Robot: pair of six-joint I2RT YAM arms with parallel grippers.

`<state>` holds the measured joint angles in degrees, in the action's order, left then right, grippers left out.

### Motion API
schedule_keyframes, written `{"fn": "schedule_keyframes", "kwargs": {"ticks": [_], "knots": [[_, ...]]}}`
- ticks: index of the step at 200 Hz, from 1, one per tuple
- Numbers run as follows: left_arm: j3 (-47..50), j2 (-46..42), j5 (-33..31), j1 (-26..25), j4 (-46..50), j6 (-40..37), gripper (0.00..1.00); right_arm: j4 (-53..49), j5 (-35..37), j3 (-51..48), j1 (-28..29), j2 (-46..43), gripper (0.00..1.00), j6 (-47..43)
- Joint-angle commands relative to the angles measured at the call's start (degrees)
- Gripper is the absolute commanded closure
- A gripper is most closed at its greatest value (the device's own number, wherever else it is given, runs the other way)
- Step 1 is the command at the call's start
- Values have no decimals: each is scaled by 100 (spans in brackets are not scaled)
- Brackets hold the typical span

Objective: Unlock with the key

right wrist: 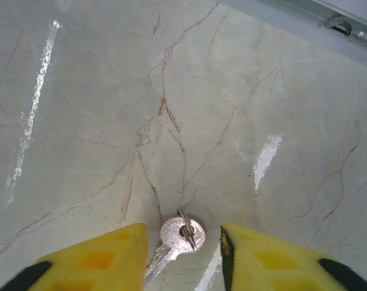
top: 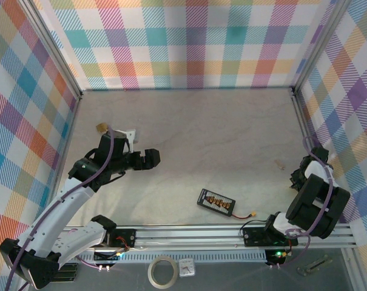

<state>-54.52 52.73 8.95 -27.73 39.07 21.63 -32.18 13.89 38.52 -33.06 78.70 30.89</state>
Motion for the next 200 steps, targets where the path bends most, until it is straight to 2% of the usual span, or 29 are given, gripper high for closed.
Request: {"fn": "schedule_keyframes", "kwargs": {"ticks": [1, 67, 91, 114, 146, 168, 200], "knots": [[33, -76, -29, -47, 51, -42, 0, -82, 144, 120, -52, -13, 57, 4], [65, -40, 31, -41, 22, -23, 0, 122, 196, 191, -60, 485, 57, 41], [67, -26, 23, -48, 30, -45, 0, 164, 158, 183, -61, 542, 62, 44], [82, 1, 26, -47, -11, -28, 0, 180, 149, 160, -60, 511, 72, 30], [119, 36, 58, -46, -72, 15, 1, 180, 17, 46, -60, 292, 100, -22], [184, 36, 92, -46, -146, 97, 1, 167, -352, -76, -56, -43, 100, -16], [430, 27, 408, -56, -565, 461, 2, 168, -1420, -339, -52, -975, 100, -53]]}}
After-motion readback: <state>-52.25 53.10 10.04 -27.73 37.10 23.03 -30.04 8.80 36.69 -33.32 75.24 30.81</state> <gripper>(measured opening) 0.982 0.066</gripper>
